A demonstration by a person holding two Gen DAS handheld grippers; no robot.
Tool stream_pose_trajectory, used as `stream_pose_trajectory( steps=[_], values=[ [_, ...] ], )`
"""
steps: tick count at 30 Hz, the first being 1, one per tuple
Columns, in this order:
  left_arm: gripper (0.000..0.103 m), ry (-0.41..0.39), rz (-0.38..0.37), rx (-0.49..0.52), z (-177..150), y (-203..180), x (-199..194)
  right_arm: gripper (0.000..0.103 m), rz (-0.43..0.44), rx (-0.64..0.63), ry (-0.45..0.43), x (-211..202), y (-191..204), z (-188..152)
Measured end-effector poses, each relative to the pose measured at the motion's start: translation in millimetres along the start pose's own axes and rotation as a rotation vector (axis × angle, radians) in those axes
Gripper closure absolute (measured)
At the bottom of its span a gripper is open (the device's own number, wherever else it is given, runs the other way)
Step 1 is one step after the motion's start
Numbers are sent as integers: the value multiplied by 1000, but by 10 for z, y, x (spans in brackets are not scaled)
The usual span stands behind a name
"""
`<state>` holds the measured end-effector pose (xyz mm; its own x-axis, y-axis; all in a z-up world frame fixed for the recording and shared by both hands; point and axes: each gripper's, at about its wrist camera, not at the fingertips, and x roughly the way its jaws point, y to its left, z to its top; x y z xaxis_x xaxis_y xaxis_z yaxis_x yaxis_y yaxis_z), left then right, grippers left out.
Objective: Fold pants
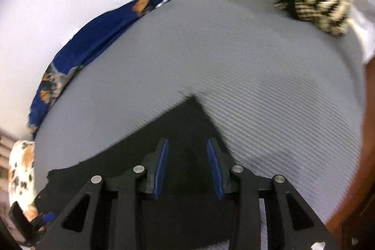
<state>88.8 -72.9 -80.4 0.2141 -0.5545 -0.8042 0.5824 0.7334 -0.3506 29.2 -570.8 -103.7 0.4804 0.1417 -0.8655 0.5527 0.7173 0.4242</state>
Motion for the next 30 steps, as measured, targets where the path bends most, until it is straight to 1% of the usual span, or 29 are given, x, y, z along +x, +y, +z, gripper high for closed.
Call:
stream_pose_trajectory(
  steps=[4,7,10,14,18,22,24,25,27,30],
  values=[
    [57,-28,55,-95,64,240,-4,74,-1,-21,41,242,54,241],
    [57,-32,80,-131,28,319,3,74,-34,-34,59,341,4,351],
    [57,-27,100,-157,18,389,55,74,-35,-23,87,418,-89,379],
    [57,-10,109,-178,-8,459,112,74,-15,-27,136,508,-159,348],
    [57,8,121,-180,-8,476,164,74,30,-62,135,429,-156,260],
    [57,15,122,-193,-23,502,182,74,90,-156,119,299,-121,137],
    [57,16,121,-202,-15,522,188,74,104,-190,112,255,-108,93],
    [57,16,122,-208,-18,528,191,74,108,-209,104,232,-96,75],
    [57,15,125,-210,-23,523,191,74,74,-247,76,185,-64,54],
    [57,17,130,-207,-28,523,188,74,59,-274,63,158,-25,28]
  ],
)
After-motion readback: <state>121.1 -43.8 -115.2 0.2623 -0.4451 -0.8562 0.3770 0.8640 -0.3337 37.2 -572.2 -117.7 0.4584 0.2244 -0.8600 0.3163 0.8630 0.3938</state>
